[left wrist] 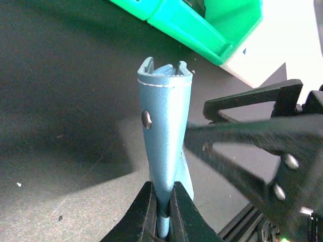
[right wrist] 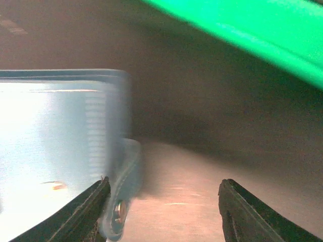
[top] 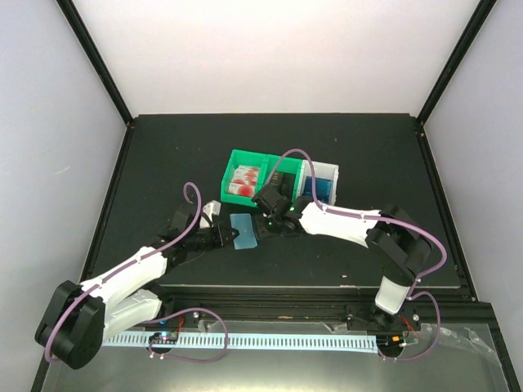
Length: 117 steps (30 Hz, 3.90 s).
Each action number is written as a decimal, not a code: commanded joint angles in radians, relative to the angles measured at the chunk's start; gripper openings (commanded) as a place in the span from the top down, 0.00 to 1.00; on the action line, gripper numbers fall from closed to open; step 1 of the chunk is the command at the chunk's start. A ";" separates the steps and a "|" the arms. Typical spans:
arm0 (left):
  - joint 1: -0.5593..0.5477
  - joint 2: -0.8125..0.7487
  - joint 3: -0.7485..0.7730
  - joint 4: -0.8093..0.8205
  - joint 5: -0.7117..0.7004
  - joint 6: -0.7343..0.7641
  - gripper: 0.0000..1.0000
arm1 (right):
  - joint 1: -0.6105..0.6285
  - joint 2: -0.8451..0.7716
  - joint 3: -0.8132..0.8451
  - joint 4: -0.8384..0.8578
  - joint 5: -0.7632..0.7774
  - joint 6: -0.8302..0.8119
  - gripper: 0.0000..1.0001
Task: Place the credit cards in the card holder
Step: Open the card holder at the center of the board.
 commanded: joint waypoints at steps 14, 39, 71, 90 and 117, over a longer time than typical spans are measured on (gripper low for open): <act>0.002 -0.052 0.070 -0.067 -0.025 0.042 0.98 | -0.084 -0.191 -0.118 0.094 -0.066 0.019 0.40; 0.002 -0.064 0.077 -0.062 0.010 0.029 0.99 | -0.085 0.019 -0.050 0.187 -0.186 0.018 0.75; 0.002 0.047 0.089 -0.098 -0.014 0.086 0.01 | -0.085 -0.112 0.026 -0.123 -0.219 -0.044 0.99; 0.002 0.149 0.190 -0.202 -0.073 0.195 0.29 | -0.085 -0.050 0.076 -0.151 -0.203 -0.069 0.99; 0.002 0.233 0.201 -0.195 -0.061 0.246 0.94 | -0.091 -0.112 0.027 -0.190 0.116 -0.043 0.67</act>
